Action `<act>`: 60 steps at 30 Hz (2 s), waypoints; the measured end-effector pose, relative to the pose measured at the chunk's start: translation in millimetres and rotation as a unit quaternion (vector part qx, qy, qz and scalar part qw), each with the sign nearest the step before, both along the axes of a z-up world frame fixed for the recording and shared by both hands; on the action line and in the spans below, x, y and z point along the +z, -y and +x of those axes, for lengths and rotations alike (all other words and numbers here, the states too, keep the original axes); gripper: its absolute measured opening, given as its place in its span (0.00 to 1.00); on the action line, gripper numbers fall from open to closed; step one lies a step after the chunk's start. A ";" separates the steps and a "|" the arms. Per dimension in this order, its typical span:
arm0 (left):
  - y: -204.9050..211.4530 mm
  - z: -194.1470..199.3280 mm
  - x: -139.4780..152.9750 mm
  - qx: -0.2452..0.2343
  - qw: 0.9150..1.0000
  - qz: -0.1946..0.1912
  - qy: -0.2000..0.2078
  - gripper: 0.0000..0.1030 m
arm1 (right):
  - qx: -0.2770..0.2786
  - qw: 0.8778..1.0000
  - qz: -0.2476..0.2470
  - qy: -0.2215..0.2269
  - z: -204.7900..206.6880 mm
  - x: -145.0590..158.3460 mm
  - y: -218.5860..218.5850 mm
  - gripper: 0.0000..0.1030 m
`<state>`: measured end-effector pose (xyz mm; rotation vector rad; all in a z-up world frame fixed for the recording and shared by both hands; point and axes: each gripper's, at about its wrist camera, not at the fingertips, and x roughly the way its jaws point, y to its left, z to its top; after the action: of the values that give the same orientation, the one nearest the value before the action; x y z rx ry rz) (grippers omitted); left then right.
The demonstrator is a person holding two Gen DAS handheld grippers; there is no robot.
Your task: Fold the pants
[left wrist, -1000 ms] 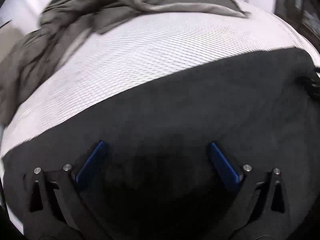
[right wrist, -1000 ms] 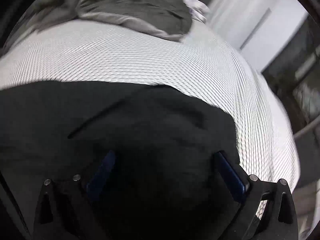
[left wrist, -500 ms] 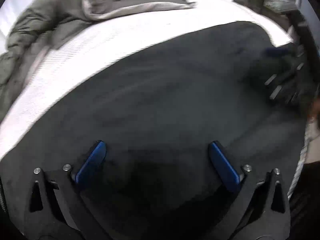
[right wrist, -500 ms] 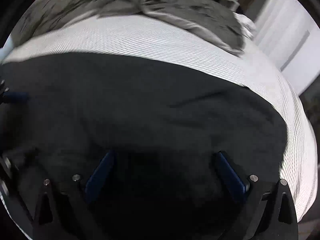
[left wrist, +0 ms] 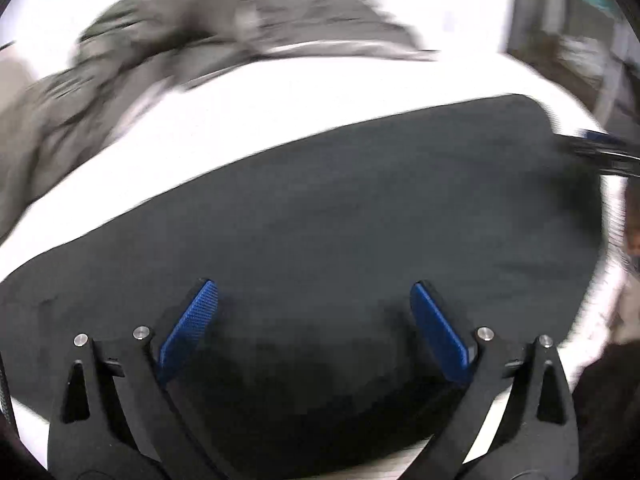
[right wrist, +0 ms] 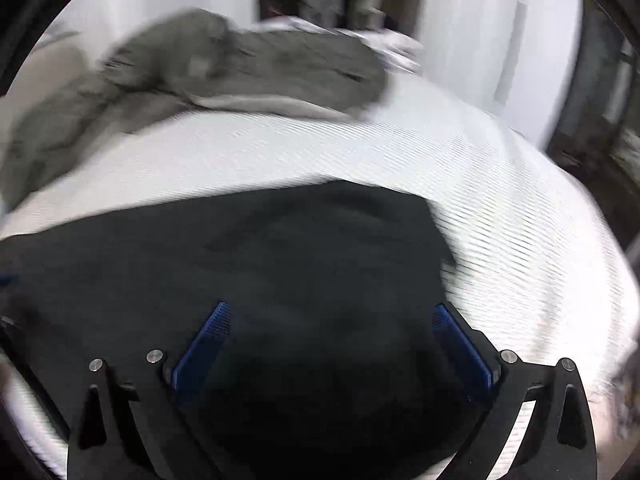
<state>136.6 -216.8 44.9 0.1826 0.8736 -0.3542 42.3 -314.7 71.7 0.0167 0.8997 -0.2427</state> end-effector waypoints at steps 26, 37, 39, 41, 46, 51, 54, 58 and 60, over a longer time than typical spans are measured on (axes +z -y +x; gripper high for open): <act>18.8 -44.5 1.0 -0.117 0.993 -0.014 0.007 0.98 | 0.149 0.988 0.035 -0.005 -58.1 -15.6 -76.6 0.99; -17.0 -52.1 -34.3 -0.105 0.993 0.031 -0.038 1.00 | -0.026 0.996 -0.077 -0.044 -60.5 -44.1 17.7 0.99; -30.3 -53.1 -33.6 -0.096 0.994 0.029 -0.043 1.00 | -0.126 0.991 -0.031 -0.036 -68.1 -45.9 72.8 1.00; -39.8 -53.6 -30.8 -0.087 0.995 0.029 -0.042 1.00 | -0.128 0.991 0.026 -0.028 -70.5 -48.6 84.0 1.00; -47.9 -48.8 -6.2 -0.052 0.998 0.017 -0.004 0.99 | -0.091 0.995 -0.026 0.033 -71.2 -20.4 61.3 1.00; -42.5 -23.6 -23.7 -0.033 0.998 0.039 -0.031 0.99 | -0.096 0.995 -0.033 -0.002 -53.9 -27.5 68.1 0.82; -53.9 -20.2 -27.3 -0.020 0.999 0.038 -0.034 0.99 | -0.099 0.995 -0.015 -0.021 -69.2 -32.5 83.2 0.82; -73.4 -20.3 -24.1 0.010 0.999 0.044 -0.027 0.99 | -0.096 0.995 -0.027 0.003 -72.4 -18.4 83.0 0.83; -80.7 -20.5 -17.1 0.015 0.999 0.040 -0.020 0.98 | -0.101 0.994 -0.036 0.037 -82.8 2.5 76.9 0.85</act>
<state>116.2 -136.1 27.9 0.2359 0.9300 -0.2960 -40.5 -391.6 74.1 0.0497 0.8162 -0.4592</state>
